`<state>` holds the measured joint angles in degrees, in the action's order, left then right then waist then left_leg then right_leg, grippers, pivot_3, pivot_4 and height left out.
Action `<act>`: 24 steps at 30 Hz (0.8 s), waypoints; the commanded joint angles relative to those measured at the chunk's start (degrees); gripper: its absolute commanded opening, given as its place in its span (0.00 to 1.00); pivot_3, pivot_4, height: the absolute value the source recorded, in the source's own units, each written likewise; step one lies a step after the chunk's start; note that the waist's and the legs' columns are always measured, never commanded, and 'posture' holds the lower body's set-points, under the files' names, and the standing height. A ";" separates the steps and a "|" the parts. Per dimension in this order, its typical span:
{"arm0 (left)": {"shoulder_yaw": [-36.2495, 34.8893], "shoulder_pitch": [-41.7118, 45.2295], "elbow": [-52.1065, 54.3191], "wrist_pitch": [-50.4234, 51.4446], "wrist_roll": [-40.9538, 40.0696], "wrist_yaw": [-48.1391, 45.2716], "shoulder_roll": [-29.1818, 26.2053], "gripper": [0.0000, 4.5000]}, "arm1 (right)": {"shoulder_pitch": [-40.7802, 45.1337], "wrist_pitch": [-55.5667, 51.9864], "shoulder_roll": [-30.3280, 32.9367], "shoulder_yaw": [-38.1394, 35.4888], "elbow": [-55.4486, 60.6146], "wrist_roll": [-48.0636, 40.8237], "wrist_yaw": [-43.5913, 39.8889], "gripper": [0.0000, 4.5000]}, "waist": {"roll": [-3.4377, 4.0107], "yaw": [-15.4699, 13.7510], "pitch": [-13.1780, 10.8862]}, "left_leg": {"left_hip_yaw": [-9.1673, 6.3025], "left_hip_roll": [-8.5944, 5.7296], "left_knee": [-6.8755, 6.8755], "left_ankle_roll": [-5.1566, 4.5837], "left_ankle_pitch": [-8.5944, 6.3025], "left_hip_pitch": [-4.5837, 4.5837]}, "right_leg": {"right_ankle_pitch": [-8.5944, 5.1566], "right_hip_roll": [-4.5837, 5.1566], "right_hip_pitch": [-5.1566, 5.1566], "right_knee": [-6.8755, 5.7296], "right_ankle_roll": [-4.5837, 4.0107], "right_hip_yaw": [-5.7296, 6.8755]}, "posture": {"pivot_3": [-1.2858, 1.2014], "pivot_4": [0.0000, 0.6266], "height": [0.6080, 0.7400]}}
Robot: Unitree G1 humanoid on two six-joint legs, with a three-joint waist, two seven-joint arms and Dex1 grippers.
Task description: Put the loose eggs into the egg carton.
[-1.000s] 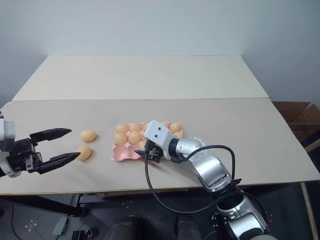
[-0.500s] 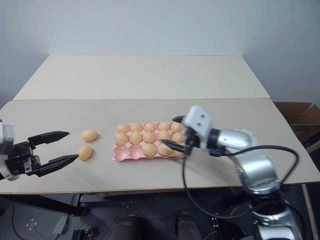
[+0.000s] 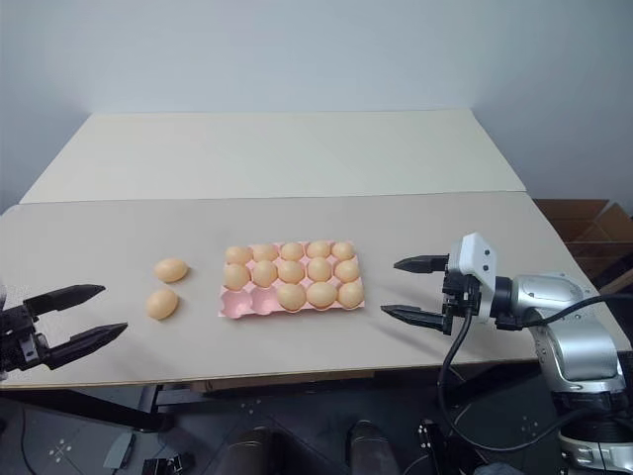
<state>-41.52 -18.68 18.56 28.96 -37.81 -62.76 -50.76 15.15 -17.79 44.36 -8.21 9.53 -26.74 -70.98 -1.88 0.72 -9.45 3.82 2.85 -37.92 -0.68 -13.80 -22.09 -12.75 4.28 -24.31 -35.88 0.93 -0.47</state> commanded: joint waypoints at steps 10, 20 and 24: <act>13.79 3.30 10.67 11.95 7.48 25.25 6.29 1.00 | -0.29 -0.66 1.75 -2.33 5.51 -3.51 1.95 0.99 | -0.07 -0.42 0.00 | 0.02 -0.04 0.00 0.00 0.00 0.00 | 0.29 0.03 0.01 0.02 0.27 -0.04 | 0.52 0.24 1.00; 24.12 17.60 2.34 16.89 11.34 32.15 7.75 1.00 | -1.55 -0.28 2.18 -2.29 8.05 -4.17 3.24 0.99 | -0.08 -0.93 0.00 | 0.02 -0.09 0.00 0.00 0.00 -0.01 | 0.43 0.03 0.03 0.03 0.15 -0.04 | 0.52 0.24 1.00; 27.48 23.62 -2.42 21.56 11.54 33.64 8.48 0.91 | -2.34 -0.17 1.79 -2.28 9.10 -4.17 4.29 1.00 | -0.08 -0.94 0.00 | 0.01 -0.10 0.00 0.00 0.00 -0.09 | 0.46 0.03 0.00 0.06 0.19 -0.03 | 0.52 0.24 1.00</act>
<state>-14.25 3.64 16.67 49.18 -26.63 -29.72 -42.32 12.65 -18.32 45.79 -9.16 16.53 -29.61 -67.27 -1.96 -0.22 -9.44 3.83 2.73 -37.92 -0.69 -13.80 -22.17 -12.28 4.32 -24.30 -35.82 1.13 -0.52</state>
